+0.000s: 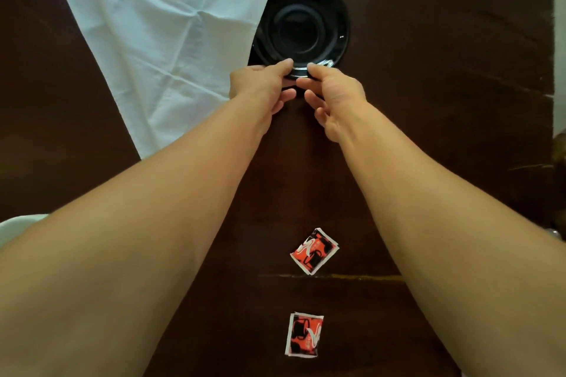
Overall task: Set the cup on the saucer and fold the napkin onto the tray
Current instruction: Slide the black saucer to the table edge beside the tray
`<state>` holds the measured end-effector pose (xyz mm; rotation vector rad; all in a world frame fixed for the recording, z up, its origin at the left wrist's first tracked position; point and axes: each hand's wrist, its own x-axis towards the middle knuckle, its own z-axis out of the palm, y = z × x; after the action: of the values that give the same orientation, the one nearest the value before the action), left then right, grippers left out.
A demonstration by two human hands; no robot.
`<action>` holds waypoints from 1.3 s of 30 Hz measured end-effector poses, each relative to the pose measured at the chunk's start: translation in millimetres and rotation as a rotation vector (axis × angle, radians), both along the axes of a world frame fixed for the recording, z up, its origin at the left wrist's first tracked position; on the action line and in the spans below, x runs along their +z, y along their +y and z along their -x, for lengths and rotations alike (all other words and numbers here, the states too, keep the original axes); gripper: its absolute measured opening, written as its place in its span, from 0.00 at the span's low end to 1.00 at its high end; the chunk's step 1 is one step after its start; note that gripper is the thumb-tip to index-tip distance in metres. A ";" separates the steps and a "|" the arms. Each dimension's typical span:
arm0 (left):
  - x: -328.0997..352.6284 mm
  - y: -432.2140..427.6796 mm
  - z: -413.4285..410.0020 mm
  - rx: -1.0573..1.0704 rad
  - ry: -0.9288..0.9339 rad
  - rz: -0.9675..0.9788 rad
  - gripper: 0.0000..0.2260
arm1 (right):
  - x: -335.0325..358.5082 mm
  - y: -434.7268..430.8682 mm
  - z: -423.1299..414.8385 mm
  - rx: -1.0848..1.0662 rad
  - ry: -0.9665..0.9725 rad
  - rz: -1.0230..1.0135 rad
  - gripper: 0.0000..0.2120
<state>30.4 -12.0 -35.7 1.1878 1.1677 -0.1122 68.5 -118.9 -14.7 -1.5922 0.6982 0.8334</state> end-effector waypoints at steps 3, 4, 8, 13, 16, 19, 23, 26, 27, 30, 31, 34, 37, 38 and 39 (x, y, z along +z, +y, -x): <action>26.0 -7.1 16.0 -0.079 -0.038 0.101 0.09 | 22.1 -4.4 18.6 -0.044 -0.022 -0.050 0.05; 36.8 -8.6 27.9 -0.087 -0.044 0.147 0.06 | 32.9 -5.5 30.0 -0.057 -0.019 -0.059 0.06; 71.7 -16.3 80.5 -0.115 -0.048 0.206 0.05 | 69.3 -20.7 81.8 -0.020 -0.012 -0.045 0.08; 120.1 -35.3 137.1 -0.128 -0.035 0.124 0.07 | 115.4 -46.7 146.3 -0.101 0.013 -0.095 0.08; 139.6 -50.0 168.1 -0.147 -0.001 0.092 0.08 | 131.8 -63.3 179.9 -0.126 0.019 -0.122 0.08; 153.9 -67.0 191.8 -0.161 0.016 0.058 0.11 | 143.6 -83.5 206.5 -0.137 0.009 -0.142 0.07; 166.3 -99.0 216.8 -0.159 0.022 0.071 0.09 | 146.4 -119.9 227.8 -0.091 0.020 -0.158 0.07; 173.1 -128.9 231.0 -0.122 0.049 0.090 0.09 | 148.1 -151.5 238.6 -0.044 0.036 -0.157 0.07; 173.2 -139.8 235.4 -0.106 0.061 0.100 0.11 | 147.4 -163.5 242.0 -0.034 0.040 -0.154 0.07; 172.5 -175.4 252.3 -0.071 0.088 0.126 0.15 | 144.9 -199.6 252.9 0.025 0.047 -0.140 0.08; 172.2 -188.2 258.2 -0.059 0.100 0.127 0.15 | 143.7 -211.9 257.4 0.041 0.046 -0.136 0.07; 167.9 -223.7 279.1 -0.049 0.144 0.145 0.13 | 140.0 -249.8 277.1 0.071 0.058 -0.115 0.07; 159.7 -252.7 298.6 -0.060 0.165 0.183 0.11 | 129.1 -279.1 295.0 0.104 0.070 -0.091 0.08; 156.8 -259.5 303.3 -0.061 0.172 0.184 0.11 | 124.3 -286.7 300.7 0.106 0.077 -0.081 0.09; 155.5 -265.5 307.7 -0.059 0.177 0.187 0.12 | 120.2 -292.9 306.6 0.106 0.085 -0.076 0.10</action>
<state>-277.3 -277.5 119.8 1.0623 1.2476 -0.3707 -238.1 -411.8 105.5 -1.5425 0.6389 0.9987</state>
